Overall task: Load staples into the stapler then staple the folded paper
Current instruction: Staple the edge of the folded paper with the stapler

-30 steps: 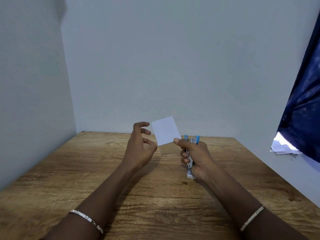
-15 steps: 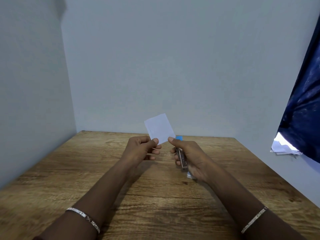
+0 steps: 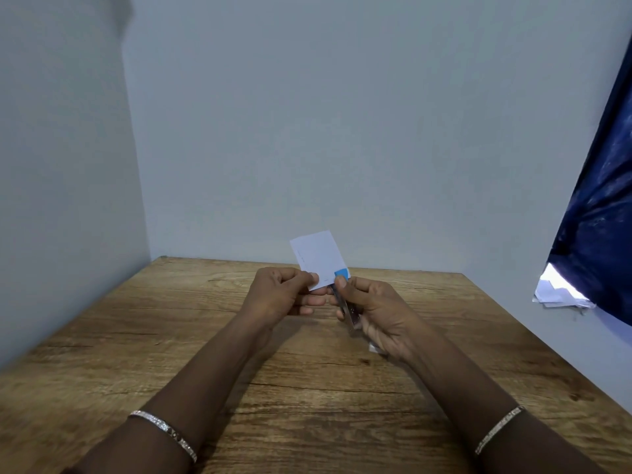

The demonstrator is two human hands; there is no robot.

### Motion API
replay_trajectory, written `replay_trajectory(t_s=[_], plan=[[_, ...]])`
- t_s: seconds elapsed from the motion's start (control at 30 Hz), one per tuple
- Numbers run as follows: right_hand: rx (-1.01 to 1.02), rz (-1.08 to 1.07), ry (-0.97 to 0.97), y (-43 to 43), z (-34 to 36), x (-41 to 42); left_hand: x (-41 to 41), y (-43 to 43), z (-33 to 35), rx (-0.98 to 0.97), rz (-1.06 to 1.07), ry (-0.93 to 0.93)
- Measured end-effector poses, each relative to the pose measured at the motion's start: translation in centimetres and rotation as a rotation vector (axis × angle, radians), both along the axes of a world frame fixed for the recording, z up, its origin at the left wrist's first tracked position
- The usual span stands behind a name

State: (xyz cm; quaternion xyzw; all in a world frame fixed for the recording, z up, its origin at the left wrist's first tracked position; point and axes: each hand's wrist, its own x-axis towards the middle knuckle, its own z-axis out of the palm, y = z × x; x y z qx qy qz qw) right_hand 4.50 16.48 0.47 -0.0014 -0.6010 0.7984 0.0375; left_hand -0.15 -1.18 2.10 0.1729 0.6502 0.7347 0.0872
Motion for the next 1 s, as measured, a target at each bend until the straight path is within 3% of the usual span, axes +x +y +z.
replay_trajectory(t_s=[1.0], plan=[[-0.043, -0.034, 0.028, -0.44, 0.13, 0.51, -0.58, 0.34, -0.53, 0.01, -0.051, 0.04]])
